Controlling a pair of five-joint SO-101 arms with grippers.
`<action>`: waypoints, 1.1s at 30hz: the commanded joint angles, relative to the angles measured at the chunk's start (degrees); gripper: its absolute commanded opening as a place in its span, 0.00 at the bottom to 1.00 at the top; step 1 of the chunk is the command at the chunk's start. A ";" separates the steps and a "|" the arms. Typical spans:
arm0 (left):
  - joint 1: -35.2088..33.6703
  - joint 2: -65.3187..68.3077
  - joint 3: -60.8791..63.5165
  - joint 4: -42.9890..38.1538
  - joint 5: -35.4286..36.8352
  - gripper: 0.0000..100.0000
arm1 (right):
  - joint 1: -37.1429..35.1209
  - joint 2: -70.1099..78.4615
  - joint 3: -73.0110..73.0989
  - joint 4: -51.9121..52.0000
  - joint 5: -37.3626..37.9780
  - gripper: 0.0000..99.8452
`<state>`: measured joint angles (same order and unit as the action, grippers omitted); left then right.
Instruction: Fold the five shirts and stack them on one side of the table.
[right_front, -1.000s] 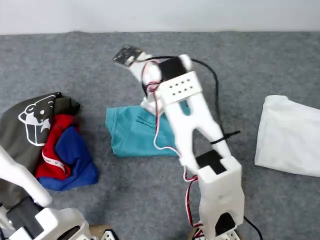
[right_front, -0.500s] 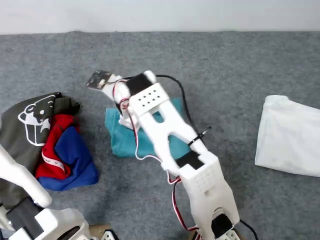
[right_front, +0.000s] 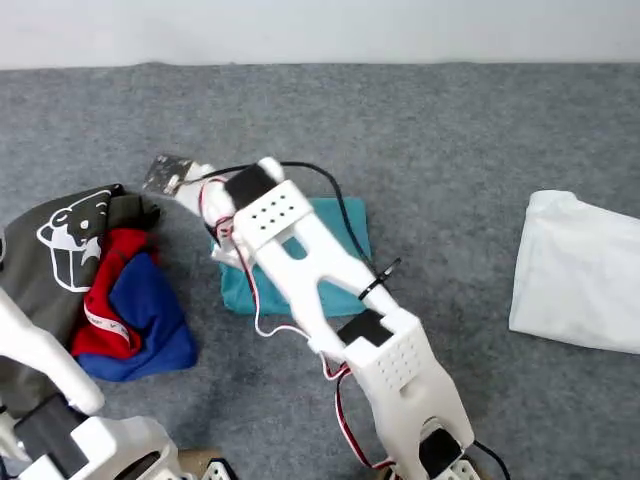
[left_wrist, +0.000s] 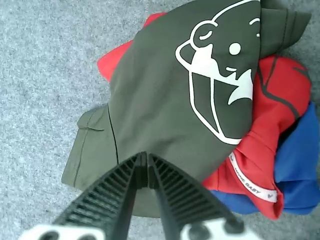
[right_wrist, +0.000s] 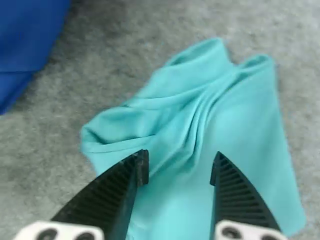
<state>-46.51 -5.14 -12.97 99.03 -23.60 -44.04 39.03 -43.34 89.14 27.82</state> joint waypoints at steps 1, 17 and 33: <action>0.53 -2.55 -0.31 0.44 -0.53 0.02 | 0.04 -6.20 -0.97 3.21 -0.09 0.20; 0.26 -2.55 -0.31 0.44 -0.53 0.02 | 0.84 3.56 -0.97 9.10 3.16 0.02; 0.18 -2.55 -0.31 0.44 -0.53 0.02 | -1.19 -6.11 -0.97 11.65 3.16 0.02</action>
<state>-46.51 -5.14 -12.97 99.03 -23.60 -48.26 40.09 -43.34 98.90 30.73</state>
